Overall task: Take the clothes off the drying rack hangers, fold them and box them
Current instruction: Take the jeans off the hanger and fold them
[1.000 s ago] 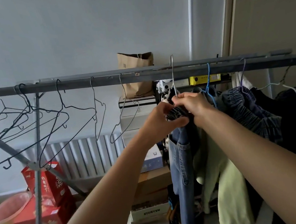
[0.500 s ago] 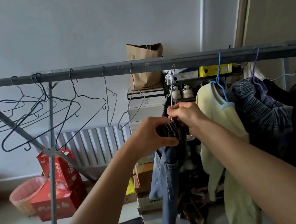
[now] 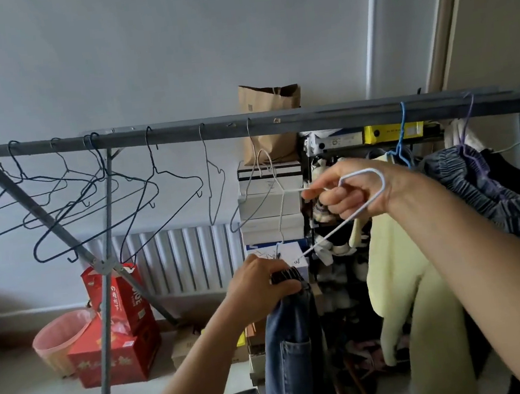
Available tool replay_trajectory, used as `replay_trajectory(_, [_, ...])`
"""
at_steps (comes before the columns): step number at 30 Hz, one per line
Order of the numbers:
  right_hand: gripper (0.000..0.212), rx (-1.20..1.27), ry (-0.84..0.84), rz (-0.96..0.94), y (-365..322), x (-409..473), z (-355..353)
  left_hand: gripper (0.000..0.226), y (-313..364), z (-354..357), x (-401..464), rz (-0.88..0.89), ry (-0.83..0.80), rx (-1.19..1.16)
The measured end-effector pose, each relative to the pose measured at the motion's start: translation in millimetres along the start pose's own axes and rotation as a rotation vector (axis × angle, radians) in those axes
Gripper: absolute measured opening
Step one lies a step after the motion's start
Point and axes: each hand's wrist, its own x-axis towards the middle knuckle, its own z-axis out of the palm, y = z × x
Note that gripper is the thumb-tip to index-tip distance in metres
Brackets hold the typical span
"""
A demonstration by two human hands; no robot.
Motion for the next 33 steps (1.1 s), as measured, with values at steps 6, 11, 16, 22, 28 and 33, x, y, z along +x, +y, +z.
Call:
replay_trajectory(6, [0.017,0.060,0.292,-0.403,-23,12,-5,0.016,-2,7,-7,-0.067,0.044,-0.261])
replay_trajectory(11, [0.018,0.040,0.474,-0.459,-23,56,-8,0.011,2,-9,-9,-0.079,0.179,-0.391])
replay_trajectory(16, [0.017,-0.029,0.536,-0.370,-20,74,-4,0.007,4,-24,-10,-0.095,0.261,-0.487])
replay_trajectory(22, [0.022,-0.068,0.515,-0.201,-6,87,6,0.006,10,-32,-6,-0.122,0.290,-0.552])
replay_trajectory(28, [0.028,-0.128,0.564,-0.171,15,87,-5,0.007,9,-41,-2,-0.195,0.315,-0.615])
replay_trajectory(33, [0.045,-0.790,0.939,-0.316,28,63,-6,0.007,5,-52,3,-0.259,0.275,-0.670])
